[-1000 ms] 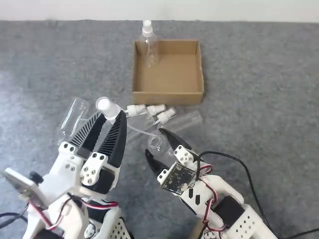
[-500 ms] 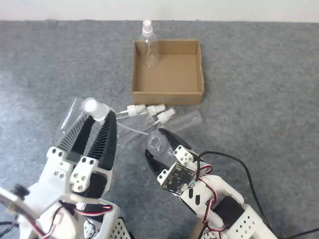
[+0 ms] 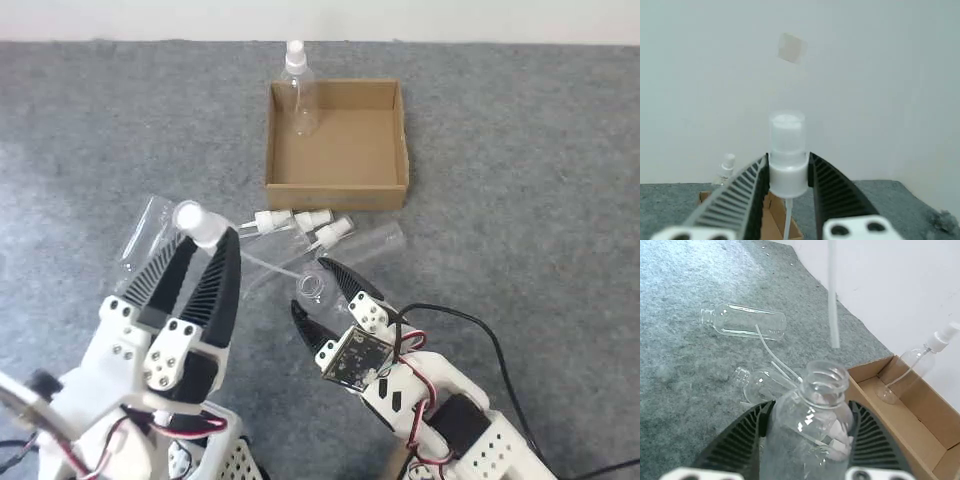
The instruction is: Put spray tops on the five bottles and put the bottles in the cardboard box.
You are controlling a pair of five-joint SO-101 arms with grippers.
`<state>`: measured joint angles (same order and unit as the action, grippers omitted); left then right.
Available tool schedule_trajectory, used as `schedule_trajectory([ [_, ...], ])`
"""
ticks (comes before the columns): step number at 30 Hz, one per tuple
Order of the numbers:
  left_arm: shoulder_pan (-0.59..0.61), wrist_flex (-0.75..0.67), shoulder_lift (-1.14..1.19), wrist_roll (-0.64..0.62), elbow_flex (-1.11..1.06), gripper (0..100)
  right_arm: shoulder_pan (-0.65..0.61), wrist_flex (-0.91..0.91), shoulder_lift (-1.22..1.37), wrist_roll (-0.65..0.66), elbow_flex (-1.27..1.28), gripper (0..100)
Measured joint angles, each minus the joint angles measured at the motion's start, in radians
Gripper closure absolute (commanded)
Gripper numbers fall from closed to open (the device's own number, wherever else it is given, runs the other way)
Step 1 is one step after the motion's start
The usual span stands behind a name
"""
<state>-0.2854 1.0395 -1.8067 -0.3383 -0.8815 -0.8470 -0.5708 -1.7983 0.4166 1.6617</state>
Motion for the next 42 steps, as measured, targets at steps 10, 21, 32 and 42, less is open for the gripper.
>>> schedule_trajectory([
  [10, -0.025, 0.0, 0.0, 0.0, -0.077, 99, 0.0, 0.0, 0.0, 0.0, 0.0, 87.6],
  [21, -0.055, -0.032, 0.0, 0.02, -0.178, 99, 0.0, 0.0, 0.0, 0.0, 0.0, 87.6],
  [32, -0.176, -0.057, 0.0, 0.072, -0.235, 98, 0.0, 0.029, 0.0, 0.0, 0.0, 96.3],
  [42, -0.183, -0.048, 0.0, 0.129, -0.304, 97, 0.0, 0.057, 0.0, 0.0, 0.0, 96.3],
])
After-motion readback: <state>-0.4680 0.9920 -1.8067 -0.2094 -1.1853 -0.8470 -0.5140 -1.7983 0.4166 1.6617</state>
